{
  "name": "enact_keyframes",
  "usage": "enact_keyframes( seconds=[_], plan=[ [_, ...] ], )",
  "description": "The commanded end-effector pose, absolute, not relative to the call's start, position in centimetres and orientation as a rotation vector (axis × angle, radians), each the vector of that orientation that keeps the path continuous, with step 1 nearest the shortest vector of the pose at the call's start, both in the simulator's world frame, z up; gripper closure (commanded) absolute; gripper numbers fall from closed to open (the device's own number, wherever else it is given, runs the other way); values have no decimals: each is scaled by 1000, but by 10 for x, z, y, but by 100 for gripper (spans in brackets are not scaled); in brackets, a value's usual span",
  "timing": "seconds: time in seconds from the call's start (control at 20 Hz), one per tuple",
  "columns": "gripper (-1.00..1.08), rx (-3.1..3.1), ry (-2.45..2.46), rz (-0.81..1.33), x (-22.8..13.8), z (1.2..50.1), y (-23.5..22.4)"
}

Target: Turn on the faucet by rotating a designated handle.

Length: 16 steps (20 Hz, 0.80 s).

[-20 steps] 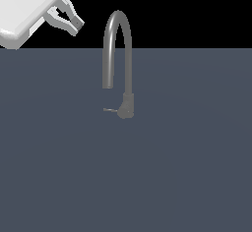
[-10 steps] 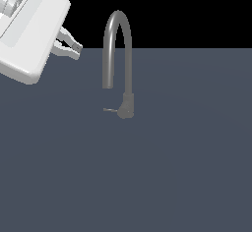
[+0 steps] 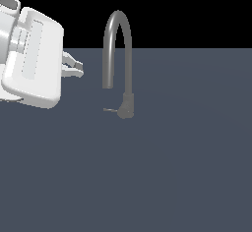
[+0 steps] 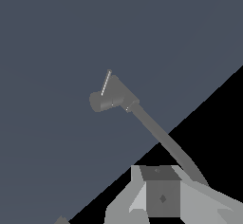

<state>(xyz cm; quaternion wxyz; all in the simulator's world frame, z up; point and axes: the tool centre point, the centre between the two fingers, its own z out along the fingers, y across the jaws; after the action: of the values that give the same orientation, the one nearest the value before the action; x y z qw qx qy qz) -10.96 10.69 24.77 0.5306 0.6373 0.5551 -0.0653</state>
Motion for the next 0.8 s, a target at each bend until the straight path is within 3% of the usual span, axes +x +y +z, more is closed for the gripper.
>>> enact_keyframes(
  seconds=[0.0, 0.75],
  plan=[
    [108, 1457, 1349, -155, -107, 238, 108],
    [108, 1079, 1461, -156, -94, 182, 104]
  ],
)
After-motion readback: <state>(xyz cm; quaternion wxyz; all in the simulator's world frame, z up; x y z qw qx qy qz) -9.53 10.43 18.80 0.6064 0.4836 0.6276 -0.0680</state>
